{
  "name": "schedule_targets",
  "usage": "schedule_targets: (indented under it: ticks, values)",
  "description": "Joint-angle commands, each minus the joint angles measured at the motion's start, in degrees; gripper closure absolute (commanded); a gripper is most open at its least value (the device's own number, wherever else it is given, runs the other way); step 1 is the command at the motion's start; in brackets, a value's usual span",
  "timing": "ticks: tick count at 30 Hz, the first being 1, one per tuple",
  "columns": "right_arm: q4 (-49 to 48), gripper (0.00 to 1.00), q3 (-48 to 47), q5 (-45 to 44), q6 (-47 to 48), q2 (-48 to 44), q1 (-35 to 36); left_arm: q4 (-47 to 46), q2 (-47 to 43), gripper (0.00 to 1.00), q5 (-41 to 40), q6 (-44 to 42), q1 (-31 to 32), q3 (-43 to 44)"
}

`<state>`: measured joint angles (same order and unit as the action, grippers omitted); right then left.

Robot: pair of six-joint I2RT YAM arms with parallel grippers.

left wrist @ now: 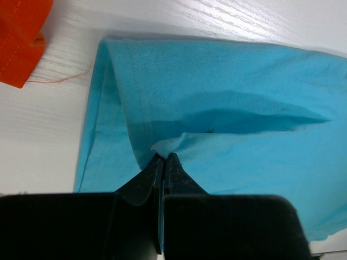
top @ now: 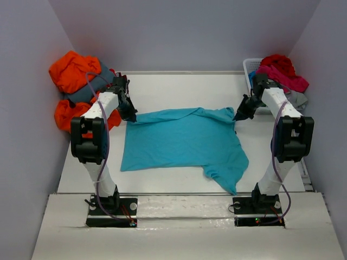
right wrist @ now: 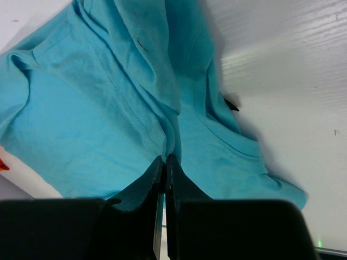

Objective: Fold and stack the t-shirts
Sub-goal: Fold the flattened T-shirt at the center of the board.

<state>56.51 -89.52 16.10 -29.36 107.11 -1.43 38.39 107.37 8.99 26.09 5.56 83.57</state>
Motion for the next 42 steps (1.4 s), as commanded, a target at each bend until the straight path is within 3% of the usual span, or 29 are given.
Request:
schedule_targets:
  ticks: [1, 42]
  values:
    - [0.71, 0.93, 0.83, -1.68, -0.34, -2.17, 0.03, 0.46, -4.36, 0.94, -1.26, 0.37, -0.46, -1.04]
    - [-0.79, 0.93, 8.74, -4.50, 1.15, -2.08, -5.07, 1.77, -4.45, 0.94, -2.49, -2.53, -7.23, -3.59]
